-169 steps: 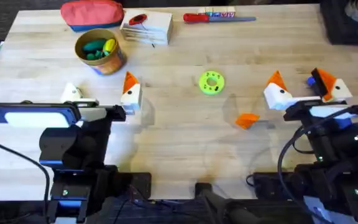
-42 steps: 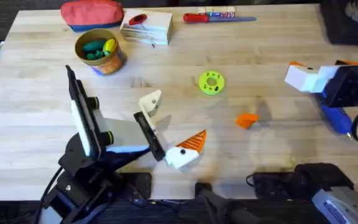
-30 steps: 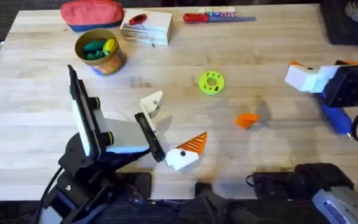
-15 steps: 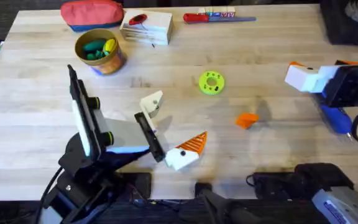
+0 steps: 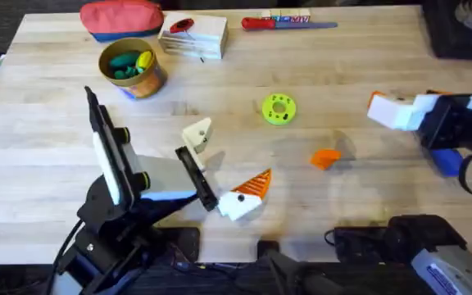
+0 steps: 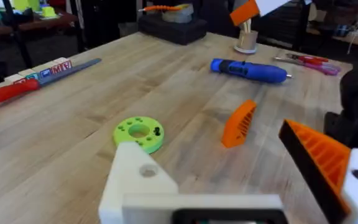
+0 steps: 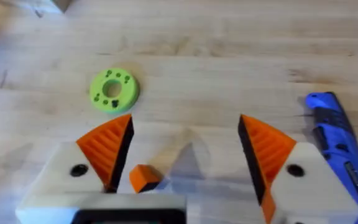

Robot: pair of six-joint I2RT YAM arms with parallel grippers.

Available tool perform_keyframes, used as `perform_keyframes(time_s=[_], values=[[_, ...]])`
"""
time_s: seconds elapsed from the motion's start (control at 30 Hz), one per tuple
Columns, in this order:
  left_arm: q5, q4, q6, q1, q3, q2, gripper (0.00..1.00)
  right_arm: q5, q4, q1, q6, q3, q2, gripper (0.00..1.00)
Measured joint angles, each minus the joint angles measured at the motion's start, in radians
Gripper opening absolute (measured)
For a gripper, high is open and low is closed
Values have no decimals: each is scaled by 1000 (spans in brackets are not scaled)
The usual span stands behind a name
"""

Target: Pick up the gripper from the table and insert it into the empty holder that is missing its gripper. Then pick up a screw, insert it into the mounting hole, and use the screwdriver to tighten it. Finally, clean up the table by picking up the vegetable and placing it into the bucket.

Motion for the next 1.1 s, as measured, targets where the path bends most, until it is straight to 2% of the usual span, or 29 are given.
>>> perform_keyframes(time_s=[0.17,0.33,0.47,0.7,0.97,1.03,1.1], values=[[66,0,0,0,0,0,985,-109,-96,16,-54,0,47,992],[115,0,-1,0,0,0,985,-143,-148,111,-110,0,83,992],[128,0,-11,0,0,0,985,-119,-199,217,-138,0,107,991],[135,0,-94,0,0,0,985,-36,-206,380,-156,0,220,992],[146,0,-128,0,0,0,985,17,-203,459,-179,0,383,990],[146,0,-128,0,0,0,986,30,-203,462,-189,0,405,948],[146,0,-128,0,0,0,986,37,-203,463,-205,0,428,831]])
